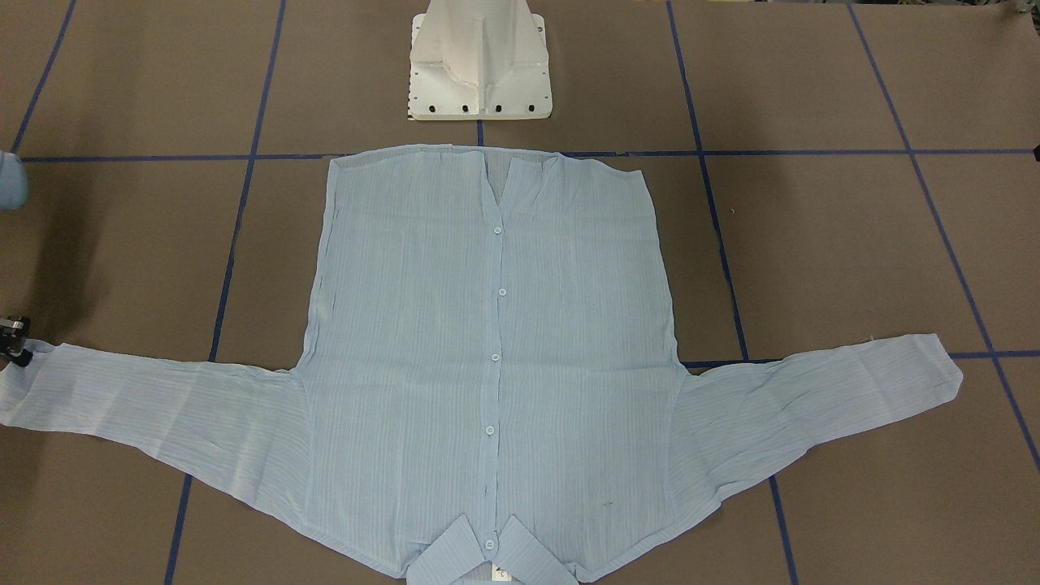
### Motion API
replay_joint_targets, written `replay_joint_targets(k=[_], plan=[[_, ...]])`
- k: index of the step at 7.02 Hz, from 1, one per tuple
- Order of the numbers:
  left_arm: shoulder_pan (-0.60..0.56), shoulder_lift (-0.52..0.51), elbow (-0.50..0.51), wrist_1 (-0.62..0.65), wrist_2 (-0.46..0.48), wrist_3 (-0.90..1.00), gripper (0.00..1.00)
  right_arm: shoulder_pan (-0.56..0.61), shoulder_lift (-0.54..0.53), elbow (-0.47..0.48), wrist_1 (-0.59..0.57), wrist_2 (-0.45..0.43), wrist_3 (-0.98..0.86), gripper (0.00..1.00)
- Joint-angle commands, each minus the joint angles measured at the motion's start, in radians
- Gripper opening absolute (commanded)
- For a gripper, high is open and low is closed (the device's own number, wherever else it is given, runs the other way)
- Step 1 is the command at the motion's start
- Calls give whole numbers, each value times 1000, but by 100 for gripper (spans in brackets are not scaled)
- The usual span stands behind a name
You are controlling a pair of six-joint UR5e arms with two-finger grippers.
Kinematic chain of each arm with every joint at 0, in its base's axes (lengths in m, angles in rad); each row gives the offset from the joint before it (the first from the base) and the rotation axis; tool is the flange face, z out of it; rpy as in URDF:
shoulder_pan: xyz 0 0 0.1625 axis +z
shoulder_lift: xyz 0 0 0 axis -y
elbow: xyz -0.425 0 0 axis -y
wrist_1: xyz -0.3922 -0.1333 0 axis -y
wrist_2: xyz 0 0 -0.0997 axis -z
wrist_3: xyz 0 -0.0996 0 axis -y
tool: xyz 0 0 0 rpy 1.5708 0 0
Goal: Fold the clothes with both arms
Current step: 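Grasp the sleeve cuff nearest the right gripper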
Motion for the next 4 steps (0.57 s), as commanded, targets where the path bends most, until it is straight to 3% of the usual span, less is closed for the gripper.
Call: replay_joint_targets(k=[1, 3, 4], plan=[[1, 0, 4, 0, 0, -1, 100, 1, 62, 47, -53, 0, 6, 0], [1, -2, 8, -3, -2, 0, 100, -33, 209, 80, -178, -5, 135, 0], [1, -2, 8, -3, -2, 0, 100, -109, 285, 74, -177, -41, 247, 0]])
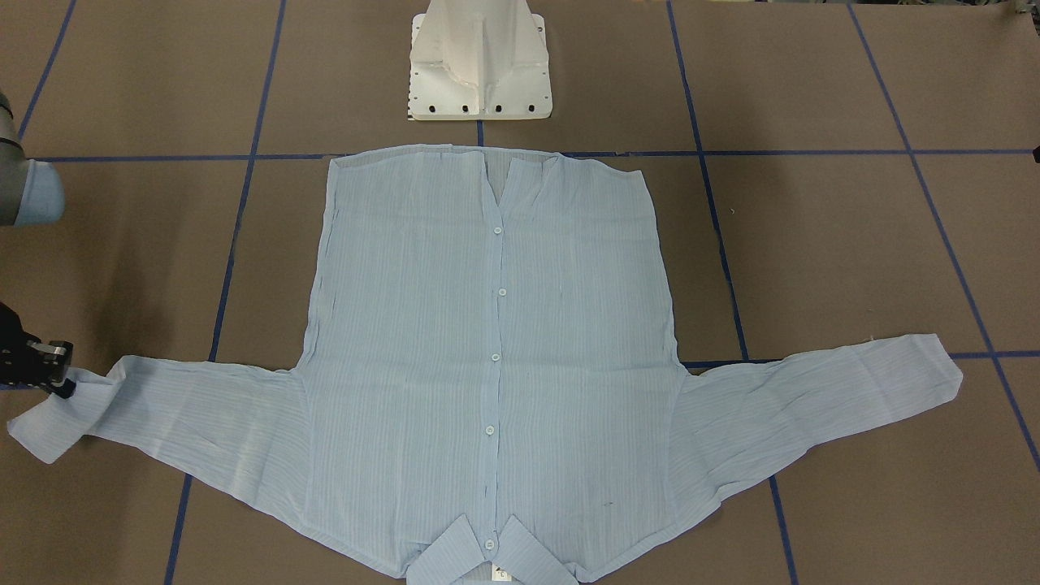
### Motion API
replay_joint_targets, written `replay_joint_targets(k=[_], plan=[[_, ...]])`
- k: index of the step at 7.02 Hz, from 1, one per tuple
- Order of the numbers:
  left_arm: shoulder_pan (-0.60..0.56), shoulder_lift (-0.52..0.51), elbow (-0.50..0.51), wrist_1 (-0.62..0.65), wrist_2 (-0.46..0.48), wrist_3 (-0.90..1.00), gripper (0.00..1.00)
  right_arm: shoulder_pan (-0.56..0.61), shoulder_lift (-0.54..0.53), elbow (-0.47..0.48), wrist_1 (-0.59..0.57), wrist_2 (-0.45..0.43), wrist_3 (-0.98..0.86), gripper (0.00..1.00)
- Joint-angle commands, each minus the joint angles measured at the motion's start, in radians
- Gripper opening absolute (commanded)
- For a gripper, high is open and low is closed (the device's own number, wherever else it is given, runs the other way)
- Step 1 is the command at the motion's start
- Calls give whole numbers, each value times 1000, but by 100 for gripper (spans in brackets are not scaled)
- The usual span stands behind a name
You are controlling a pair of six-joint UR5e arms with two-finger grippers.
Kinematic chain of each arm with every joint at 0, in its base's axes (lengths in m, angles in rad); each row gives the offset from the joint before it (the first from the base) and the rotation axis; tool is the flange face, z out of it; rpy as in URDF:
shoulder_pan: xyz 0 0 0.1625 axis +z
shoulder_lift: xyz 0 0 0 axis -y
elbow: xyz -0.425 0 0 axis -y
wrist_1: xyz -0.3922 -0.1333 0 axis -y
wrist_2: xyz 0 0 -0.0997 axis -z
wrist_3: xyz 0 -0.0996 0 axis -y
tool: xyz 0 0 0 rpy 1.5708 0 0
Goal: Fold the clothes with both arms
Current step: 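Grasp the sleeve cuff nearest the right gripper, then carry the sleeve cuff with the right gripper across the shirt front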
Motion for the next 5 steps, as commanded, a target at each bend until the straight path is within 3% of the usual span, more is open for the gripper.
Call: replay_joint_targets(k=[1, 4, 5], plan=[[0, -1, 4, -1, 1, 1, 100, -137, 154, -5, -26, -89, 164, 0], [0, -2, 18, -3, 0, 1, 100, -254, 341, -11, -23, -166, 163, 0], [0, -1, 19, -3, 0, 1, 100, -317, 393, -19, -22, -257, 165, 0]])
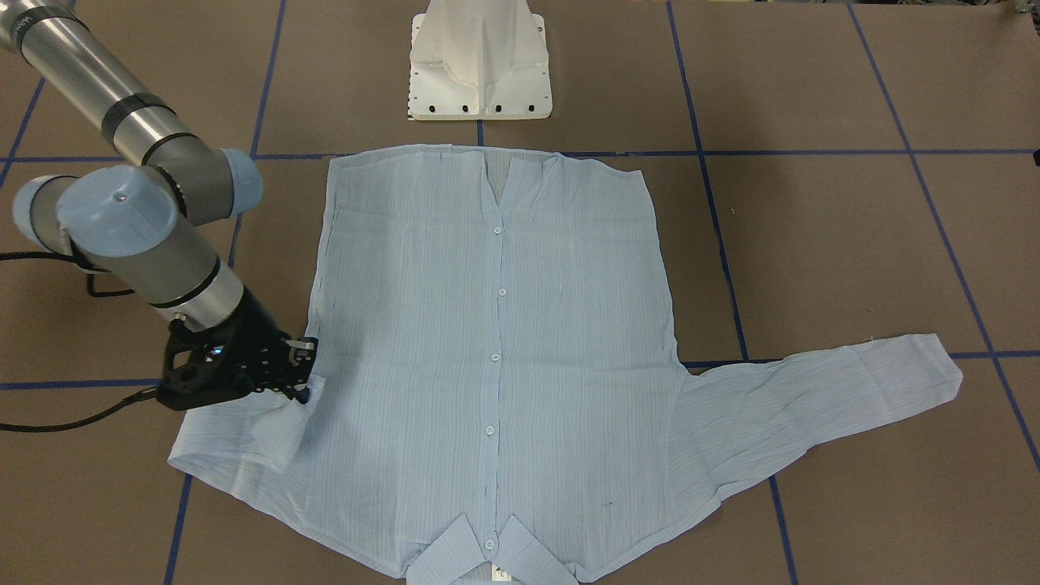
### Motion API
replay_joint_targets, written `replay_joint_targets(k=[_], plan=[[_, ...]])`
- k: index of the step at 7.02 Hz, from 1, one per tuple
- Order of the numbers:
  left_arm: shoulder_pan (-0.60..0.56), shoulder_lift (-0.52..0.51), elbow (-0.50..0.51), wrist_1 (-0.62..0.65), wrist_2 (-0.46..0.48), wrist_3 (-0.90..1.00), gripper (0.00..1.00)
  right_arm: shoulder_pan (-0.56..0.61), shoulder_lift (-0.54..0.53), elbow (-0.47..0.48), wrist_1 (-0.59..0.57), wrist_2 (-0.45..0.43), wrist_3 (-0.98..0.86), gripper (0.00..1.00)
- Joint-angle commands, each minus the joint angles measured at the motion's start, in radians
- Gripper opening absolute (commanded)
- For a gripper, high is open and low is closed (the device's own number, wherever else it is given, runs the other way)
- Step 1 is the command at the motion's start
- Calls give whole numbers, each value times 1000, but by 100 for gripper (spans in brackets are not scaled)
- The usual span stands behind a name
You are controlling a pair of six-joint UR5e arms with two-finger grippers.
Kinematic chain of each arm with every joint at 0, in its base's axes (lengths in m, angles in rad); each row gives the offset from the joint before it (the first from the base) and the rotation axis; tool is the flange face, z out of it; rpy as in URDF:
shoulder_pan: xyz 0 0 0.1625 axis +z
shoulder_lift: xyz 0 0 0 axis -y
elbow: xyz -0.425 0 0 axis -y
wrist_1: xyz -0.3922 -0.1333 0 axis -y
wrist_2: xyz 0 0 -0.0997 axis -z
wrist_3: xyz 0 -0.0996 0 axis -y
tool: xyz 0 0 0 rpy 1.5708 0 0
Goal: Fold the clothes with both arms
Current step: 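Carry the sleeve cuff with the right gripper across the shirt front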
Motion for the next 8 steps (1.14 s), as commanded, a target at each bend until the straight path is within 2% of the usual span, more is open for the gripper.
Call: replay_joint_targets(k=[1, 2, 3, 6, 7, 8], plan=[[0, 1, 2, 0, 0, 0, 100, -124, 146, -62, 1, -180, 15, 0], [0, 1, 14, 0, 0, 0, 100, -170, 219, -120, 3, -228, 18, 0], [0, 1, 20, 0, 0, 0, 100, -218, 259, -148, 3, -288, 18, 0], [0, 1, 37, -3, 0, 0, 100, -301, 379, -254, 1, -395, 18, 0], [0, 1, 51, -24, 0, 0, 100, -313, 384, -256, 1, -399, 26, 38], [0, 1, 78, -64, 0, 0, 100, -339, 395, -265, -6, -461, 37, 99]])
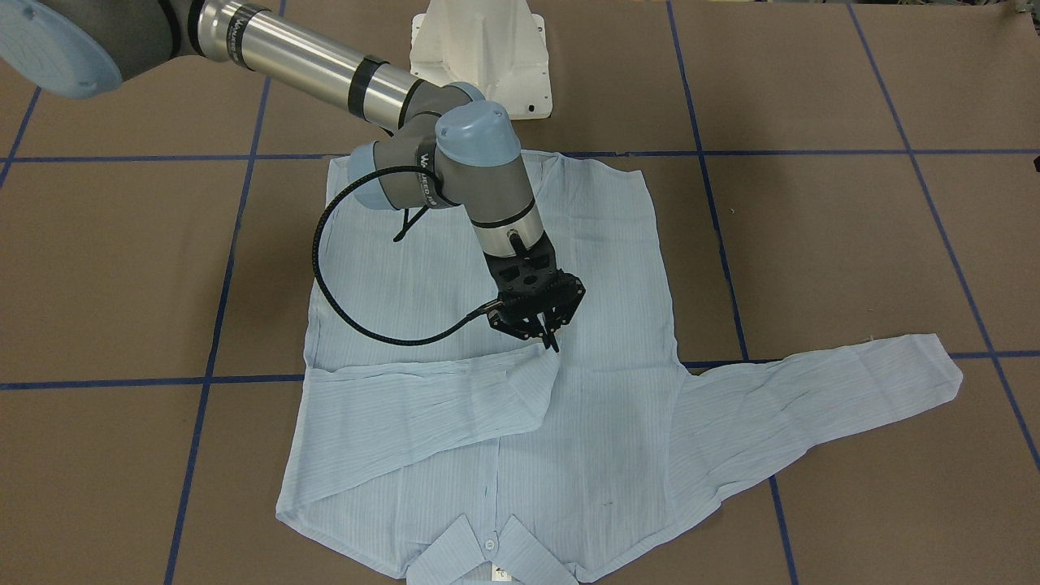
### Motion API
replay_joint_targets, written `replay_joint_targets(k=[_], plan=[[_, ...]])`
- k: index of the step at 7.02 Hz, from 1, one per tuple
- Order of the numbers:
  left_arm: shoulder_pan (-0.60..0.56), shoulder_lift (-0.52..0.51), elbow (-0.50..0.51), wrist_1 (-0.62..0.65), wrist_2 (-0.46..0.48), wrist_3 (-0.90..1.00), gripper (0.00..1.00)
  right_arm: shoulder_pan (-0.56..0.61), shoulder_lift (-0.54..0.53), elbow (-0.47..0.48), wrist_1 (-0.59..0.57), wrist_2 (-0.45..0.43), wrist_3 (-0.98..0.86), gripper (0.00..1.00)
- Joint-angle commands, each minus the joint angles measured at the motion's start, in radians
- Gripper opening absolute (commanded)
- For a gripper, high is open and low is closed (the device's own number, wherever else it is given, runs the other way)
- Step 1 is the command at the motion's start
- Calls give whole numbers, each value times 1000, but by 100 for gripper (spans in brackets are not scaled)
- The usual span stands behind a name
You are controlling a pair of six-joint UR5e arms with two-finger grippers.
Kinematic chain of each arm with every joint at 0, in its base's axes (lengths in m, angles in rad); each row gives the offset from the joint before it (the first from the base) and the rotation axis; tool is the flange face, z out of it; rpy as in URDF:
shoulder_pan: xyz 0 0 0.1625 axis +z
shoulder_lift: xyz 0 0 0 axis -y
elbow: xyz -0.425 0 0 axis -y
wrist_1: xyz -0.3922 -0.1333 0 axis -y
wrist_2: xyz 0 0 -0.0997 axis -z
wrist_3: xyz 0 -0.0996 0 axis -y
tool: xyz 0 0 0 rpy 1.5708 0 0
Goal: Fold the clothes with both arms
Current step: 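Carry the sleeve cuff with the right gripper across the shirt front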
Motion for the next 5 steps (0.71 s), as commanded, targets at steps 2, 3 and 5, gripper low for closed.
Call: replay_joint_targets(k=[2, 3, 5], plan=[[0, 0, 44, -61, 0, 0, 100, -47, 91, -104, -8, -70, 20, 100], [0, 0, 44, -61, 0, -2, 100, -48, 96, -113, -9, -71, 52, 100], [2, -44, 64, -67, 0, -33, 100, 3, 95, -85, -178, 32, 77, 100]])
